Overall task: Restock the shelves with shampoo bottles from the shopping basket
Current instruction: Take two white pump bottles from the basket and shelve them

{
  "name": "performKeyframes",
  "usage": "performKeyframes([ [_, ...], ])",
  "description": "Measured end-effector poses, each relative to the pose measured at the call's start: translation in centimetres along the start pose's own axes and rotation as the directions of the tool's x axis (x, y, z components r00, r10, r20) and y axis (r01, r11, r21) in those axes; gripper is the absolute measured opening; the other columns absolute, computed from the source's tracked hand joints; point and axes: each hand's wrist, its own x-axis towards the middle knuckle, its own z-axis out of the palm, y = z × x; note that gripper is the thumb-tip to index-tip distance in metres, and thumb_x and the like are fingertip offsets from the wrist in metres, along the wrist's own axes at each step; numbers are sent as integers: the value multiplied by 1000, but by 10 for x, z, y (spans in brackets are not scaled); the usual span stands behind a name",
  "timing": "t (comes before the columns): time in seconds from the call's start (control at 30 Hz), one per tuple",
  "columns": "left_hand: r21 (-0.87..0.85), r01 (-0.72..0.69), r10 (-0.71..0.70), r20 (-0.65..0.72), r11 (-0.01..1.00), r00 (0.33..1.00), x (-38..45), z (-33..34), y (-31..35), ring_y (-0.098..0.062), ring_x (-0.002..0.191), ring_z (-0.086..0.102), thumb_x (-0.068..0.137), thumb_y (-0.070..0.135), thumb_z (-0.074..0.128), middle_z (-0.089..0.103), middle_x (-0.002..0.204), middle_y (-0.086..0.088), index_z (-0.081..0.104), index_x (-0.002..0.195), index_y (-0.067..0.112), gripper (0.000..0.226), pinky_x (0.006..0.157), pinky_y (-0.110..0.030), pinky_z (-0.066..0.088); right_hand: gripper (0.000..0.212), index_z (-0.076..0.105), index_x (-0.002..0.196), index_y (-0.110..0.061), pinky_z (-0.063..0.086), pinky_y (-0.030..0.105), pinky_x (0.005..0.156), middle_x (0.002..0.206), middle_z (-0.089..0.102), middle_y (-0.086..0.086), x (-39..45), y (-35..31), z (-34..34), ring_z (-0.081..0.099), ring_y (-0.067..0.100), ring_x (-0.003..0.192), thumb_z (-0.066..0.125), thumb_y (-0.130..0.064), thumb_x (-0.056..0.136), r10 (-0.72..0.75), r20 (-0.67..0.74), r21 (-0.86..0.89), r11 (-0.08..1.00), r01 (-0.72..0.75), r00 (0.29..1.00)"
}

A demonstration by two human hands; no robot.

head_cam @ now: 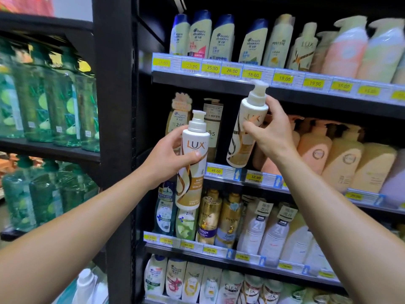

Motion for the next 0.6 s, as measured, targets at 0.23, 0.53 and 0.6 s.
performKeyframes([
  [0.23, -10, -17, 17, 0, 1000, 1000, 16, 3, -10, -4, 116, 58, 82, 27, 76, 65, 121, 14, 49, 136, 37, 62, 94, -33, 50, 64, 51, 133, -27, 37, 3, 82, 117, 59, -18, -1, 14, 9, 53, -11, 101, 75, -20, 74, 16, 21, -56, 998, -14, 1000],
  [0.53, -11, -5, 5, -7, 1000, 1000, 29, 11, -20, -2, 118, 56, 81, 27, 76, 63, 124, 13, 46, 140, 33, 67, 96, -37, 51, 63, 48, 130, -27, 37, -2, 72, 113, 58, -15, -4, 29, 29, 50, -23, 94, 76, -24, 73, 72, -7, -85, 994, -73, 997],
  [0.6, -6, -5, 5, -4, 1000, 1000, 31, 11, -21, 4, 112, 57, 81, 28, 76, 64, 121, 15, 47, 139, 33, 66, 89, -28, 51, 54, 50, 125, -26, 38, -2, 64, 107, 60, -14, -1, 34, 32, 54, -17, 88, 74, -26, 76, 155, -31, -90, 983, -157, 987],
])
